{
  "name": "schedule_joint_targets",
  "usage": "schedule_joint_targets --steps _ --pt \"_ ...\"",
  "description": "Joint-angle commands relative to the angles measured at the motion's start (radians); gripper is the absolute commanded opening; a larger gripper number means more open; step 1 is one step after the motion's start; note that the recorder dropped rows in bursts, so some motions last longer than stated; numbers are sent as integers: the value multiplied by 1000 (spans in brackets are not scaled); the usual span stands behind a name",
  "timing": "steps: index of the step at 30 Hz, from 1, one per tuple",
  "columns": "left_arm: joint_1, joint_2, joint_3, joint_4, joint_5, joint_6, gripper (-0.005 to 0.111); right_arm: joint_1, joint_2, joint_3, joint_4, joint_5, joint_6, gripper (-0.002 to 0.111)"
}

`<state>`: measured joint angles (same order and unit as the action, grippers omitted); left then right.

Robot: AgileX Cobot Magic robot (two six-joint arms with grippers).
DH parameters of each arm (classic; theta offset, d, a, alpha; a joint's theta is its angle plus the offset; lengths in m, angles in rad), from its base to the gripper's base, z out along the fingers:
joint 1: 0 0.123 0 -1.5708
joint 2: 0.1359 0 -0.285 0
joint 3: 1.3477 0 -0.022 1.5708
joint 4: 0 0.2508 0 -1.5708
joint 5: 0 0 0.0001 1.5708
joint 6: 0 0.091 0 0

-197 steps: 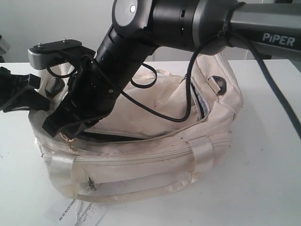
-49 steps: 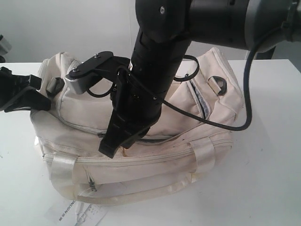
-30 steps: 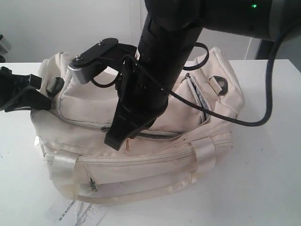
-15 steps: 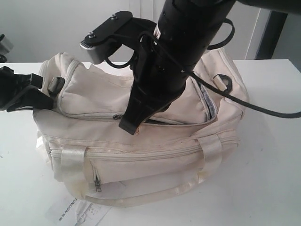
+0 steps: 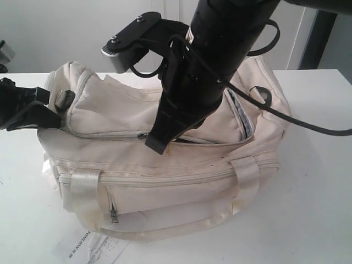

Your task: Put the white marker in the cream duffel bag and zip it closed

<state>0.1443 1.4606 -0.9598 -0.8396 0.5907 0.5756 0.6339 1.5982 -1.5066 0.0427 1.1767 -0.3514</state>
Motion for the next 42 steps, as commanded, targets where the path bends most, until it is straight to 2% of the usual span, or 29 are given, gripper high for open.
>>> schedule_joint_targets --steps 1,23,32,42 --pt "4 -2 5 32 -47 7 0 -31 -20 44 -43 44 3 0" --pt "4 -2 5 32 -46 5 0 -48 -63 54 -99 44 1 0" --pt "4 -2 5 35 -46 5 0 -108 -70 54 -95 44 1 0" --pt "4 -2 5 35 -46 5 0 -117 -73 54 -92 44 0 0"
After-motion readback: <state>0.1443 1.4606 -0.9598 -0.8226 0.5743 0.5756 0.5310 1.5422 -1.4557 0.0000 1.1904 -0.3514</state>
